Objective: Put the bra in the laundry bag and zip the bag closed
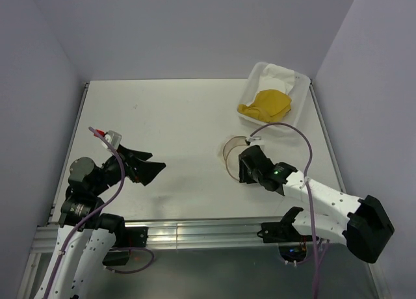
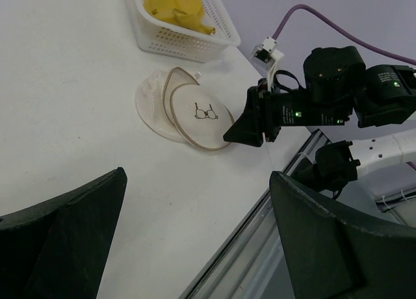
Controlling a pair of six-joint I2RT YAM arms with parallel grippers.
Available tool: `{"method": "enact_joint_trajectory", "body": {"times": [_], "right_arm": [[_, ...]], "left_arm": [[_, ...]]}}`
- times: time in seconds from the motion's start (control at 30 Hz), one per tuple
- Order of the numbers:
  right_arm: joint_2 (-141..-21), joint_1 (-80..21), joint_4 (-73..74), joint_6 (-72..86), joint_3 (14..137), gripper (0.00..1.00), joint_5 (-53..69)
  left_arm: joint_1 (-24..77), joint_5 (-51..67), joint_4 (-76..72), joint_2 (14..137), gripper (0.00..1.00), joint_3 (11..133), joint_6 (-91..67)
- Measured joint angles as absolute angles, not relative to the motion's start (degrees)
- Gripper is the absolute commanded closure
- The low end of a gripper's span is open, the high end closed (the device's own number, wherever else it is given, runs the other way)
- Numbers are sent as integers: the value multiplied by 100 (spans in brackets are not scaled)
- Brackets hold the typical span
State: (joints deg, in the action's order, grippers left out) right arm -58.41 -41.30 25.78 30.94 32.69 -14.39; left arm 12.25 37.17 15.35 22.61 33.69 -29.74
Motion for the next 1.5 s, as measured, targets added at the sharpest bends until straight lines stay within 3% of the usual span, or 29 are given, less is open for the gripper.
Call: {"method": "enact_joint_trajectory", "body": {"times": [0.23, 0.5, 0.77, 0.9, 1.0, 1.27, 1.5], "right_arm": [[-6729, -4611, 2477, 2862, 3540, 44, -1562], [-7581, -4766, 2443, 2687, 4014, 46, -1608], [-8405, -4775, 2394, 2648, 4405, 59, -1651], [-8523, -4775, 2359, 2707, 4412, 76, -1625], [-8486, -4777, 2309, 2742, 4412, 100, -1586], [-7902, -4801, 2078, 2781, 4351, 100, -1378], [-7400, -5127, 1704, 2746, 4595, 100, -475]], "left_arm": [[1225, 3518, 1555, 2279, 1, 3369, -2978], [1225, 3347, 1610, 2449, 1, 3369, -2987], [1225, 3232, 1608, 2766, 1, 3367, -3186], [1225, 3273, 1439, 3083, 1, 3210, -3444], [1225, 3358, 1210, 3275, 8, 2921, -3747], [1673, 3203, 596, 3542, 26, 2263, -4392], [1933, 2456, 801, 3041, 28, 2285, -4491]]}}
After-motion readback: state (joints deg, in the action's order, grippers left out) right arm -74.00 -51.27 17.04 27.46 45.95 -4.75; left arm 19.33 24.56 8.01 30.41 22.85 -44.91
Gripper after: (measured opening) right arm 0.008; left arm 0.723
